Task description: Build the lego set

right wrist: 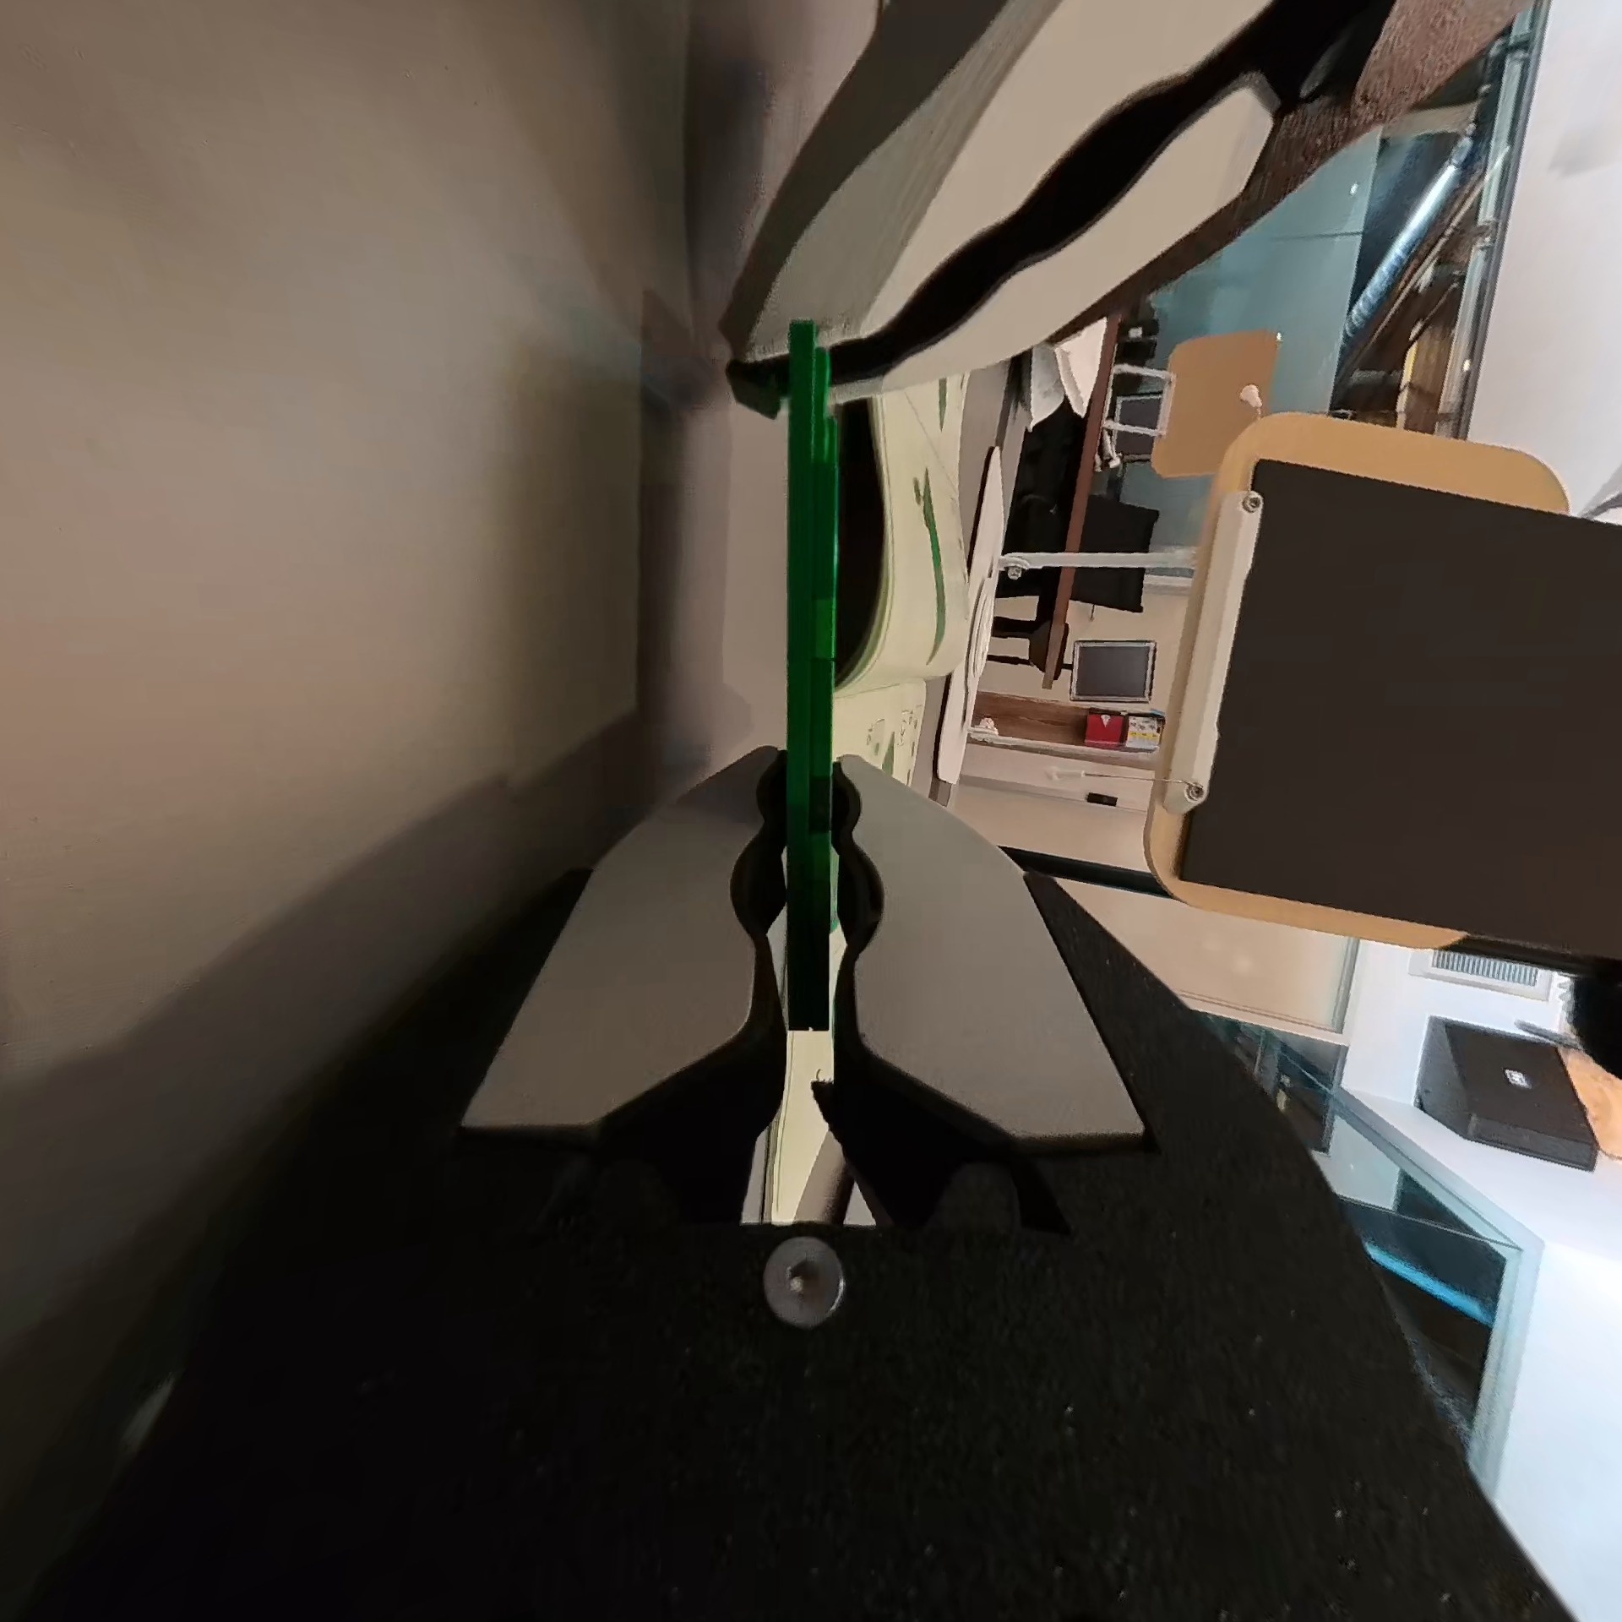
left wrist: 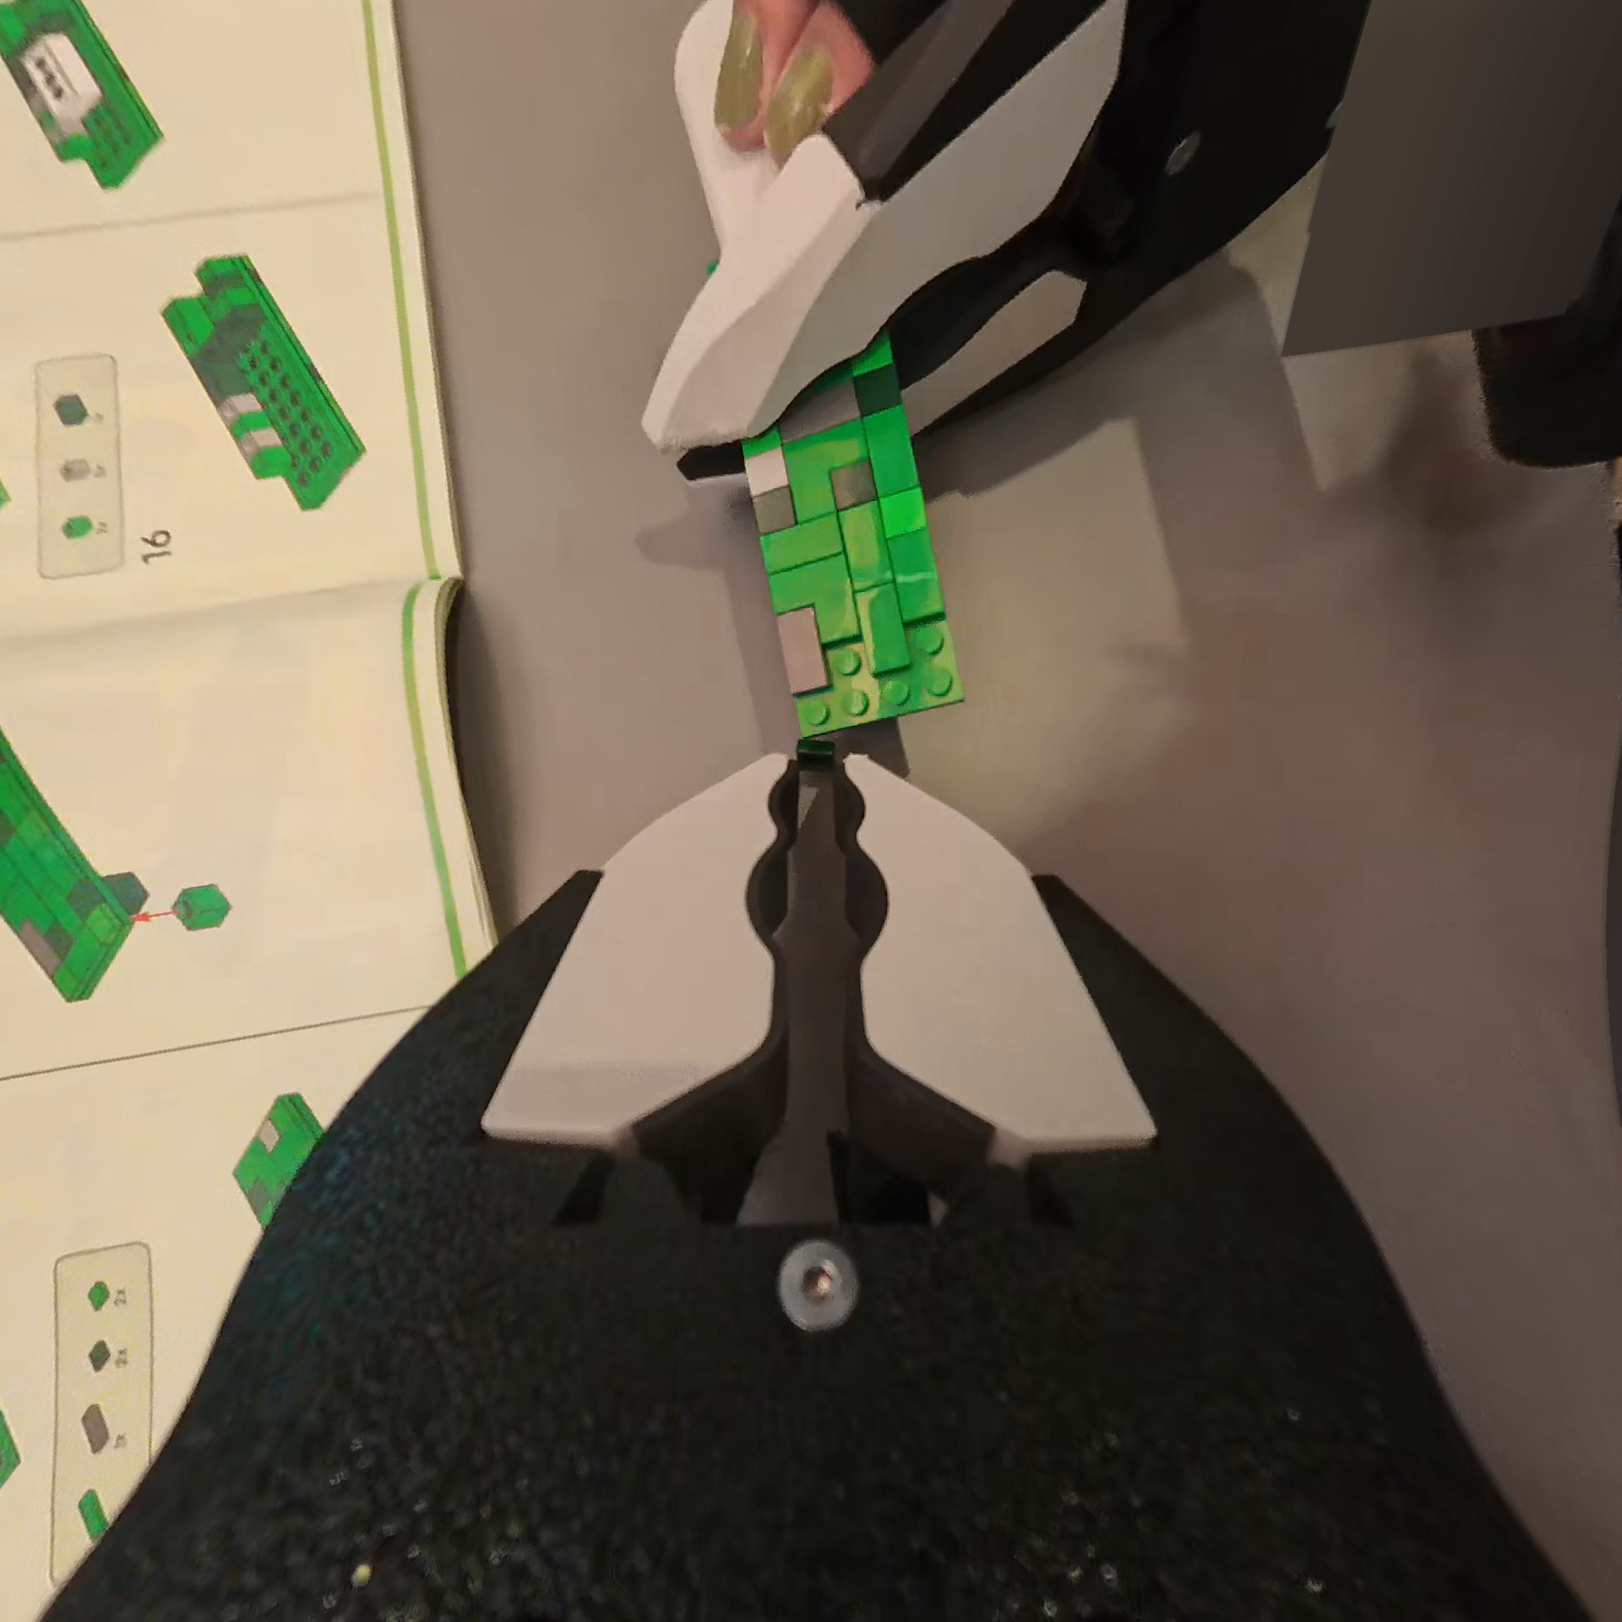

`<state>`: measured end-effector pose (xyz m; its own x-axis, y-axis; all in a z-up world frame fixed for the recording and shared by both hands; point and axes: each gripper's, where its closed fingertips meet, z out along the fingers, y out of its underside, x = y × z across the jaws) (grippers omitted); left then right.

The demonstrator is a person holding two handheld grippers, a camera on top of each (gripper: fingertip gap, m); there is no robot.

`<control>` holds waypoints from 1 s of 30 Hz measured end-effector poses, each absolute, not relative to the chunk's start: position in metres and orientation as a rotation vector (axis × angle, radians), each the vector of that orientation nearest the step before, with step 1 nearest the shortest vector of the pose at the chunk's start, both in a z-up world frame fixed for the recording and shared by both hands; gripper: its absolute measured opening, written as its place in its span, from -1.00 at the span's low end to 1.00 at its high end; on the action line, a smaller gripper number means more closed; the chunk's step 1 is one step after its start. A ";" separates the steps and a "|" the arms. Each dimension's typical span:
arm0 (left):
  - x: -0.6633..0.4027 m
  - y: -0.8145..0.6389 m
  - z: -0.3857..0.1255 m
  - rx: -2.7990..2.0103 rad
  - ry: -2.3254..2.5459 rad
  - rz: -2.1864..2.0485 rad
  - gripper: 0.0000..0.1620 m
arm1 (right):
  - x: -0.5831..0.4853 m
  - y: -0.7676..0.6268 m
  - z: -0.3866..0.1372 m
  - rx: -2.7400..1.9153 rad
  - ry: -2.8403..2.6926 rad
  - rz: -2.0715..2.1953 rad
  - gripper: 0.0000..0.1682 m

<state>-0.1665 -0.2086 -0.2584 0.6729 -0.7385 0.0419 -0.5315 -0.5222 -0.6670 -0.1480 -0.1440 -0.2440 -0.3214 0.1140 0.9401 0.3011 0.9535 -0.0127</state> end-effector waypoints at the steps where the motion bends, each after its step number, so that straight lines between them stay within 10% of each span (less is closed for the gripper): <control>1: -0.167 -0.210 -0.261 -2.267 0.984 -0.423 -0.92 | -0.148 -0.145 -0.245 -0.298 -1.903 -0.195 -0.92; 30: -0.172 -0.195 -0.261 -2.462 0.962 -0.231 -0.80 | -0.134 -0.111 -0.240 -0.413 -1.914 -0.237 -0.92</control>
